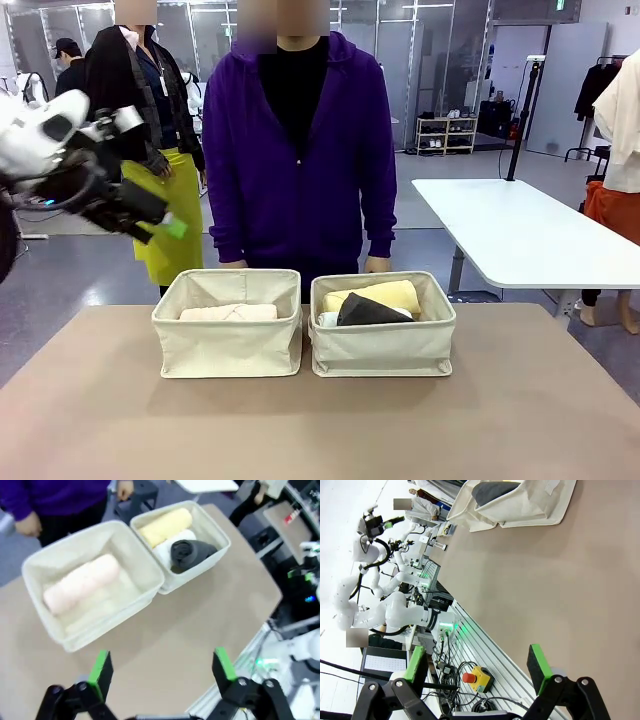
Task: Divide the towels into two baskets.
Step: Pick up one hotel-folded towel from the bottom of the table and place it in the Fabric basket indicated by the person.
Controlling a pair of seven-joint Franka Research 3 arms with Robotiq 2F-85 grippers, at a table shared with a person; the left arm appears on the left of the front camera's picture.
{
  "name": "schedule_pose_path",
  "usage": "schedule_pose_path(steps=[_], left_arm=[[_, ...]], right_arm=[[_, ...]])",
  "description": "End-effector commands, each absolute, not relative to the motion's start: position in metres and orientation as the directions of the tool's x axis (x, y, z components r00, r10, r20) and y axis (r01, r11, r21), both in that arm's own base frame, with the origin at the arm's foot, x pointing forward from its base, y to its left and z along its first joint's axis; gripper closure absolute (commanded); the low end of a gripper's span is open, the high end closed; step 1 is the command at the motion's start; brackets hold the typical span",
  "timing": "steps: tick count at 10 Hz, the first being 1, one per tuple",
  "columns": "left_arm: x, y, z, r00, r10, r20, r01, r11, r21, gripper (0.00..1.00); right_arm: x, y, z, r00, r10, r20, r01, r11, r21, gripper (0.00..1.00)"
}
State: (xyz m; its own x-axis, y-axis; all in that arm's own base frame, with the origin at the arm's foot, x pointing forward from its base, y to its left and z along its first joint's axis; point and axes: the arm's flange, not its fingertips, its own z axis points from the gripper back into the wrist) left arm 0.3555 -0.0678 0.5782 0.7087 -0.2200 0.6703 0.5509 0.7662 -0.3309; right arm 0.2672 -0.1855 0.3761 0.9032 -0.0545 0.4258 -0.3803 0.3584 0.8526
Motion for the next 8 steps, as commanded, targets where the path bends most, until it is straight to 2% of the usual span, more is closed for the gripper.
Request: schedule_pose_path(steps=[1, 4, 6, 8], left_arm=[[0.329, -0.026, 0.558, 0.701, -0.105, 0.706, 0.506, 0.770, -0.388, 0.00], [0.311, 0.041, 0.525, 0.678, 0.068, 0.732, 0.445, 0.754, -0.483, 0.00], [0.318, 0.064, 0.496, 0.648, 0.186, 0.738, 0.432, 0.709, -0.558, 0.00], [0.330, 0.072, 0.472, 0.662, 0.203, 0.721, 0.431, 0.683, -0.589, 0.00]], right_arm=[[0.266, -0.185, 0.379, 0.898, -0.065, 0.435, -0.389, 0.347, 0.853, 0.00], [0.266, -0.185, 0.379, 0.898, -0.065, 0.435, -0.389, 0.347, 0.853, 0.00], [0.266, -0.185, 0.379, 0.898, -0.065, 0.435, -0.389, 0.347, 0.853, 0.00], [0.266, -0.185, 0.379, 0.898, -0.065, 0.435, -0.389, 0.347, 0.853, 0.00]])
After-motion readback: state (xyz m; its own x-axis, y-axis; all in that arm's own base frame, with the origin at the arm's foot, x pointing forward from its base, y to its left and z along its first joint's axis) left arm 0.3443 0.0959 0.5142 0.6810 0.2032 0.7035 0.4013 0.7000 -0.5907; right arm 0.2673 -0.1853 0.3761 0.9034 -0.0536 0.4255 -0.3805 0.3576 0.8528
